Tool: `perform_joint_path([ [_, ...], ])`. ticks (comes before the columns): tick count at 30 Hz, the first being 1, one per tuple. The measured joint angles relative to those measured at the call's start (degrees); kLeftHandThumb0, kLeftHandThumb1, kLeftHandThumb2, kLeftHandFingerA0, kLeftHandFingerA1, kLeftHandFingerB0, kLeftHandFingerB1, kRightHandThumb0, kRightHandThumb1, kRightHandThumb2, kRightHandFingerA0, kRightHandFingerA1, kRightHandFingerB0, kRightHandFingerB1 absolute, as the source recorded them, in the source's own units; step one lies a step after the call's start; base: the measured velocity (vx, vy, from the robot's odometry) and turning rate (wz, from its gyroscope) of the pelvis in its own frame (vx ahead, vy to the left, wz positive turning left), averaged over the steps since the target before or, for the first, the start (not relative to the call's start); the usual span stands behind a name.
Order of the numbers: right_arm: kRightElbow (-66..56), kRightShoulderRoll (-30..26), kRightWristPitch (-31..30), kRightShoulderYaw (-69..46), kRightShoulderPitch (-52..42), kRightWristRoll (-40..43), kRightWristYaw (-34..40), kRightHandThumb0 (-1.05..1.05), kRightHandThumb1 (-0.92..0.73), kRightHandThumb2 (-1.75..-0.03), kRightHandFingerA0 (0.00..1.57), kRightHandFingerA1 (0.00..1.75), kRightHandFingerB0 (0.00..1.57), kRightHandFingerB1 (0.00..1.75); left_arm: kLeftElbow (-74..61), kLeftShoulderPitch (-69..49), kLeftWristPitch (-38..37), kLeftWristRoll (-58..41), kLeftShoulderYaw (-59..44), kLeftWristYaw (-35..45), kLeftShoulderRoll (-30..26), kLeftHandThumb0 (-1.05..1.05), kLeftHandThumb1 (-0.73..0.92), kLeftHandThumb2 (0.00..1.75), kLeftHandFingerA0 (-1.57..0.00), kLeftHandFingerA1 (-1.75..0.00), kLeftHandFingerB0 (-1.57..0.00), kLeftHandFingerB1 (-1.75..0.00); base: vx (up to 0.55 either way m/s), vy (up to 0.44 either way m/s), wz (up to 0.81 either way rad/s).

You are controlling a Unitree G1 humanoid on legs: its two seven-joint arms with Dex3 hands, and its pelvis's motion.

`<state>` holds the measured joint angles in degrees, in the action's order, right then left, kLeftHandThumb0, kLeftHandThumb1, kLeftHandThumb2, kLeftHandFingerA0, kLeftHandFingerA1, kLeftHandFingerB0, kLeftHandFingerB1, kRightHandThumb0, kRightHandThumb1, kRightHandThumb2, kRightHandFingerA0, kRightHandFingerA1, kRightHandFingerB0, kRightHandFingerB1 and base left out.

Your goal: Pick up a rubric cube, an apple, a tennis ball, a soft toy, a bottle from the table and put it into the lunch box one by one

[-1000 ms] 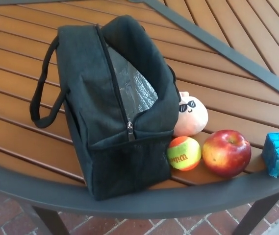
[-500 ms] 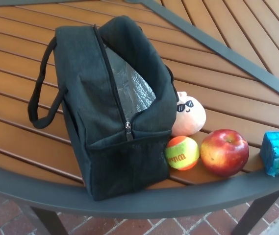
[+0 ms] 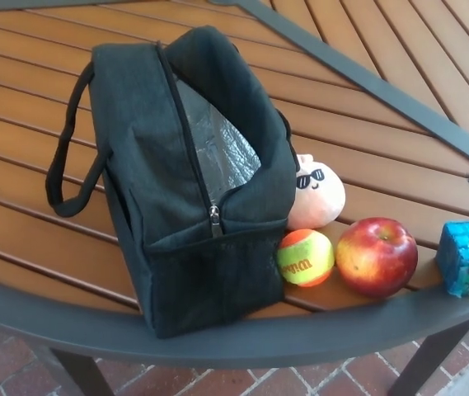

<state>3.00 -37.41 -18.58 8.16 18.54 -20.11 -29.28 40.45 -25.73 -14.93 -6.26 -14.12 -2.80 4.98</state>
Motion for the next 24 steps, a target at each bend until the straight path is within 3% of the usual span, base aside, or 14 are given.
perform_joint_path([
  [1, 0.0, 0.07, -0.07, 0.0, 0.3, -0.03, 0.04, -0.78, -0.49, -0.88, 0.0, 0.2, 0.11, 0.32, 0.0, 0.0, 0.0, 0.0, 0.0, 0.0, 0.0, 0.19, 0.49, 1.27, -1.01, -1.37, -0.91, -1.17, 0.0, 0.0, 0.0],
  [2, 0.53, 0.3, -0.16, 0.13, 0.99, -0.1, 0.11, -0.69, -0.58, -0.59, 0.0, 0.3, 0.13, 0.24, -0.12, -0.11, 0.01, -0.01, -0.02, 0.0, 0.01, 0.19, 0.47, 1.28, -0.99, -1.36, -0.91, -1.17, 0.0, 0.0, 0.0],
  [3, 0.53, 0.3, -0.16, 0.13, 0.99, -0.1, 0.11, -0.69, -0.58, -0.59, 0.0, 0.3, 0.13, 0.24, -0.12, -0.11, 0.01, -0.01, -0.02, 0.0, 0.01, 0.19, 0.47, 1.28, -0.99, -1.36, -0.91, -1.17, 0.0, 0.0, 0.0],
  [4, 2.75, 0.75, -0.42, 0.46, 2.33, -0.3, 0.4, -0.72, -0.45, -0.86, 0.03, 0.25, 0.08, 0.35, -0.59, -0.47, 0.17, -0.04, -0.05, 0.0, 0.05, 0.2, 0.52, 1.19, -1.11, -1.17, -0.98, -1.05, 0.0, 0.0, 0.0],
  [5, 3.5, 0.83, -0.48, 0.54, 2.58, -0.38, 0.52, -0.72, -0.45, -0.86, 0.03, 0.25, 0.08, 0.35, -0.63, -0.5, 0.37, -0.07, -0.09, 0.01, 0.06, 0.2, 0.52, 1.19, -1.11, -1.17, -0.98, -1.05, 0.0, 0.0, 0.0],
  [13, 10.57, 2.29, -0.76, 1.35, 3.11, -1.19, 2.55, -0.73, -0.44, -0.86, 0.02, 0.24, 0.08, 0.35, 0.23, -0.3, 1.0, -0.06, 0.16, 0.07, -0.03, 0.18, 0.5, 1.17, -1.11, -1.16, -0.97, -1.04, 0.0, 0.0, 0.0],
  [14, 11.02, 2.4, -0.76, 1.7, 3.11, -1.37, 2.77, -0.66, -0.56, -0.58, 0.0, 0.29, 0.15, 0.25, 0.22, -0.34, 1.0, 0.0, 0.28, 0.07, -0.04, 0.18, 0.53, 1.19, -1.11, -1.17, -0.98, -1.06, 0.0, 0.0, 0.0],
  [17, 12.79, 2.78, -0.56, 3.02, 3.43, -2.13, 3.62, -0.65, -0.58, -0.58, 0.01, 0.3, 0.15, 0.26, 0.2, -0.35, 1.18, 0.1, 0.44, 0.04, -0.04, 0.19, 0.52, 1.19, -1.11, -1.18, -0.97, -1.05, 0.0, 0.0, 0.0],
  [18, 13.38, 2.93, -0.46, 3.49, 3.59, -2.36, 3.9, -0.69, -0.44, -0.82, 0.03, 0.27, 0.1, 0.37, 0.15, -0.32, 1.26, 0.08, 0.38, 0.02, -0.02, 0.2, 0.51, 1.2, -1.11, -1.18, -0.97, -1.05, 0.0, 0.0, 0.0],
  [23, 15.79, 3.59, 0.25, 5.37, 4.44, -3.39, 4.91, -0.69, -0.44, -0.82, 0.03, 0.27, 0.1, 0.37, -1.07, -0.73, 1.27, -0.02, 0.4, 0.11, 0.22, 0.2, 0.51, 1.2, -1.11, -1.18, -0.97, -1.05, 0.0, 0.0, 0.0],
  [24, 16.03, 3.61, 0.42, 5.5, 4.59, -3.55, 5.09, -0.71, -0.6, -0.59, 0.02, 0.33, 0.15, 0.26, -1.26, -0.8, 1.27, -0.02, 0.41, 0.12, 0.25, 0.17, 0.51, 1.18, -1.11, -1.17, -0.97, -1.05, 0.0, 0.0, 0.0],
])
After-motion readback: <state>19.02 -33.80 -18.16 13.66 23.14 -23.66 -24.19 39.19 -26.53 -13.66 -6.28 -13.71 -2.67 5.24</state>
